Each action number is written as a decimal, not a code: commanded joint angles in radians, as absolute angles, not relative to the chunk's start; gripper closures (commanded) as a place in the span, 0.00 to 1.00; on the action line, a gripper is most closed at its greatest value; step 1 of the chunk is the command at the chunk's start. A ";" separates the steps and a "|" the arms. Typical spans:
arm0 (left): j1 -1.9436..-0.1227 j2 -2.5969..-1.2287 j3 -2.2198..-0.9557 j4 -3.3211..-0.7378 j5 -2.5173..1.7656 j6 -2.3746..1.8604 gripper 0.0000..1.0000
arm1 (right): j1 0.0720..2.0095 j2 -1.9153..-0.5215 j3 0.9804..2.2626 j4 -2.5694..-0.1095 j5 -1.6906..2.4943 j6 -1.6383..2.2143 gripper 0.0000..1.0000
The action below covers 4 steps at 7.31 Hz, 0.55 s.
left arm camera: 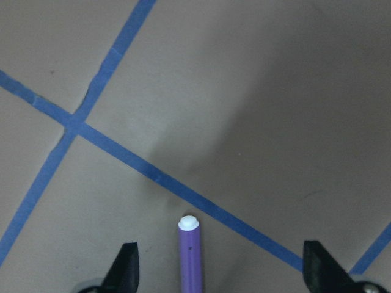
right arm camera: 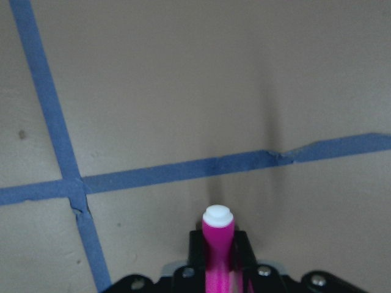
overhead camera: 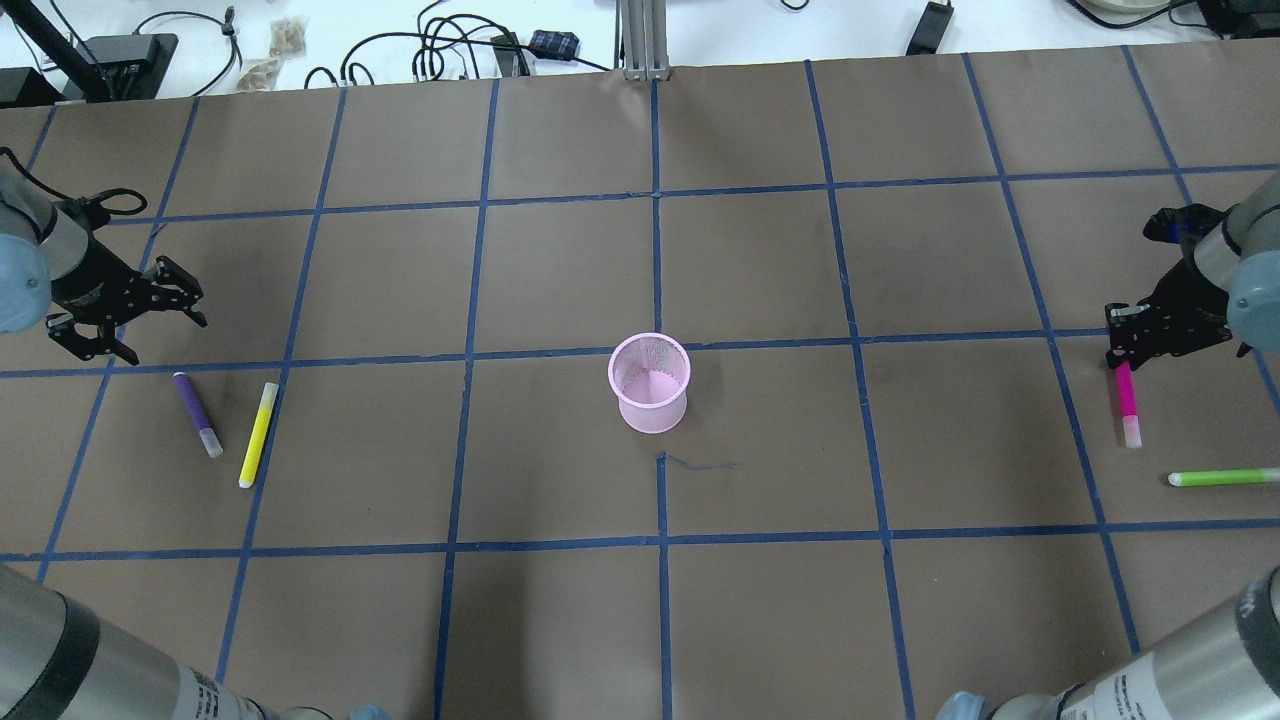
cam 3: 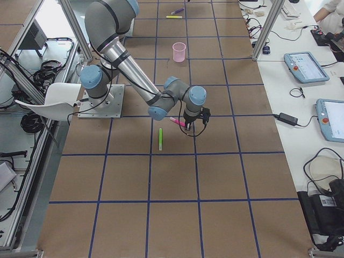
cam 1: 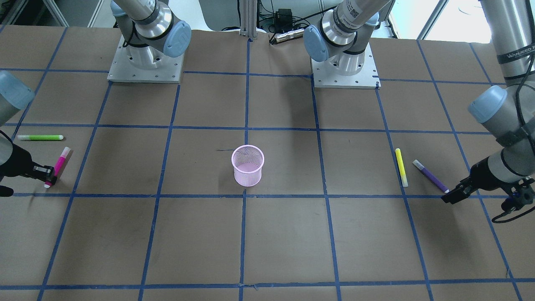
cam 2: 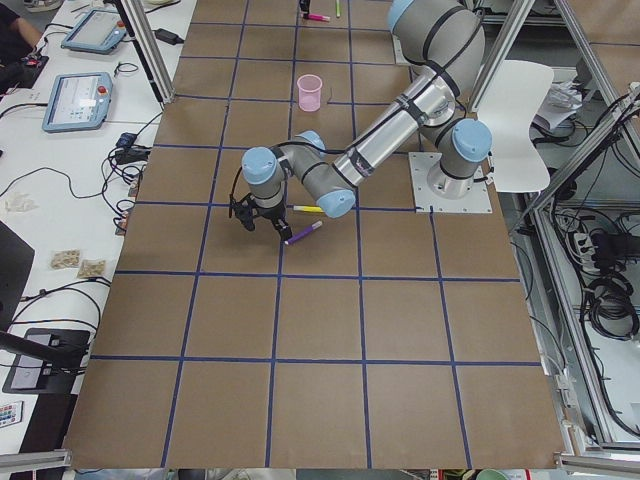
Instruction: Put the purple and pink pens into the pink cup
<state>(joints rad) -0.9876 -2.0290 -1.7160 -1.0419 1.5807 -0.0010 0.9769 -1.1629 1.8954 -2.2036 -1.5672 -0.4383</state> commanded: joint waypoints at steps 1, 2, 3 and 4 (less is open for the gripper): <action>-0.993 -2.051 -1.718 -1.040 1.585 0.005 0.08 | 1.006 -1.175 1.831 -2.133 -1.572 -0.434 1.00; -0.992 -2.060 -1.720 -1.046 1.588 -0.001 0.08 | 1.044 -1.199 1.784 -2.078 -1.574 -0.410 1.00; -0.991 -2.072 -1.720 -1.051 1.589 -0.003 0.11 | 1.105 -1.231 1.761 -2.062 -1.591 -0.315 1.00; -0.989 -2.086 -1.721 -1.052 1.595 0.001 0.20 | 1.191 -1.276 1.759 -2.063 -1.594 -0.258 1.00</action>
